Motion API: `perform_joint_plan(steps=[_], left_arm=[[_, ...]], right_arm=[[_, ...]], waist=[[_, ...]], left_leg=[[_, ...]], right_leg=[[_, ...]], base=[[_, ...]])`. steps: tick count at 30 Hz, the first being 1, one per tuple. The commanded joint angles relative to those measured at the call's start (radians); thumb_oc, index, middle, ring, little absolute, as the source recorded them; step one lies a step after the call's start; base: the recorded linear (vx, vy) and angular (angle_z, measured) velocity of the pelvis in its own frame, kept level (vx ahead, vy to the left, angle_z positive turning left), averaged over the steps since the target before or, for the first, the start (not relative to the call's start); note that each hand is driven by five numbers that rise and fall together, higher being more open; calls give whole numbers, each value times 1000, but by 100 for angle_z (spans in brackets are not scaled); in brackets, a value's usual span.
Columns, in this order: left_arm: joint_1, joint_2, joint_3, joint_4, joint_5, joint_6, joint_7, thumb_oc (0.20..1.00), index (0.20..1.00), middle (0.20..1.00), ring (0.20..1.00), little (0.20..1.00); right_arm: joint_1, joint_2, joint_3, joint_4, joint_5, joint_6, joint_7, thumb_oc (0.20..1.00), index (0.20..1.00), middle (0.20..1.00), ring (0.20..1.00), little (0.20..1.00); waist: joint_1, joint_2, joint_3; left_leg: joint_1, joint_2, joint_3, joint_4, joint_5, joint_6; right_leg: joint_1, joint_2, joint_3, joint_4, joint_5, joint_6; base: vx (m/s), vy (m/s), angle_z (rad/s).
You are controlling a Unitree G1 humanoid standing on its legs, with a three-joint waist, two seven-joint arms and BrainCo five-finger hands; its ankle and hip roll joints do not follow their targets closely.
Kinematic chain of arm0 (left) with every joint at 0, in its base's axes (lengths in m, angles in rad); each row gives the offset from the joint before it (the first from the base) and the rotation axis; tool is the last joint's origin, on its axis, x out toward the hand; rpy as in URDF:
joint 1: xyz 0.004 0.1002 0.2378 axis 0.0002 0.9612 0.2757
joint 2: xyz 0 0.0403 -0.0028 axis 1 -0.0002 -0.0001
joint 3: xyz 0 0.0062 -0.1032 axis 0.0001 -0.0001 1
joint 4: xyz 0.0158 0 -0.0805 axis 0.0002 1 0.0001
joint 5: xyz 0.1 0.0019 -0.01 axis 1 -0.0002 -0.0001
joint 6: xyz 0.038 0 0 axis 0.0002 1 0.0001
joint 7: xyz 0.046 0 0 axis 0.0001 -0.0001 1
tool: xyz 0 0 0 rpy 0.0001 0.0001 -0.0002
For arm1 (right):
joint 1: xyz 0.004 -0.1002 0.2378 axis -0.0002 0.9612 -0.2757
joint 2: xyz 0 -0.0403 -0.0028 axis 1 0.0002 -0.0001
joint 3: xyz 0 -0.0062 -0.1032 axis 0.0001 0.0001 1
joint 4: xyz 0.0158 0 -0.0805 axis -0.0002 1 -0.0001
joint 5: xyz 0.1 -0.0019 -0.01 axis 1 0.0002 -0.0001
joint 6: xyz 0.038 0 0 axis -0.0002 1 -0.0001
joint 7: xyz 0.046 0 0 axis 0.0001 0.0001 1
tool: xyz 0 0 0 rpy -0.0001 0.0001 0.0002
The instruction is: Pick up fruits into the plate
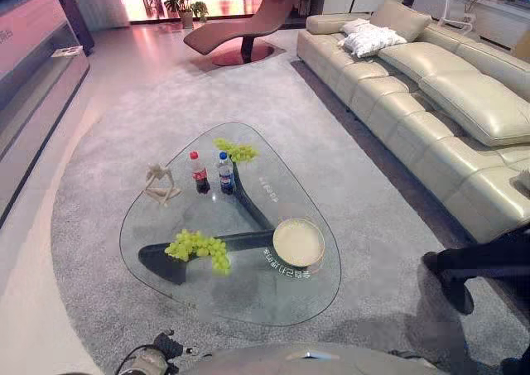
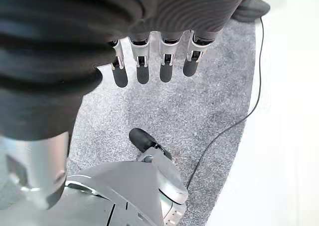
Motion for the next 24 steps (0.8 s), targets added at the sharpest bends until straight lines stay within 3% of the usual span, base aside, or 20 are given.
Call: perform_joint_plan(steps=[1,18,24], left_arm=[[-84,-2,-1,72,12,-13,6,1000,1000,1000,1000,1000],[-87,3,1,69,31,-38,56,1000,1000,1000,1000,1000],[-108,17,4,46,15,-104,110,1000,1000,1000,1000,1000]], right_arm=[[-103,17,30,75,-7,0,-7,1000,1000,1000,1000,1000],[-102,18,33,80,-9,-2,-8,1000,1000,1000,1000,1000],[-107,7,35,78,-13,-1,-1,1000,1000,1000,1000,1000]], waist=[[2,8,63],[0,8,65],[-6,14,69]], left_leg=[[4,1,-26,22,-73,37],[5,0,-25,20,-74,37],[5,0,-21,20,-73,36]], right_leg=[[40,2,-32,40,-54,0],[39,3,-28,42,-56,0],[36,3,-26,44,-58,1]], base=[[309,-31,-16],[0,0,0],[0,0,0]])
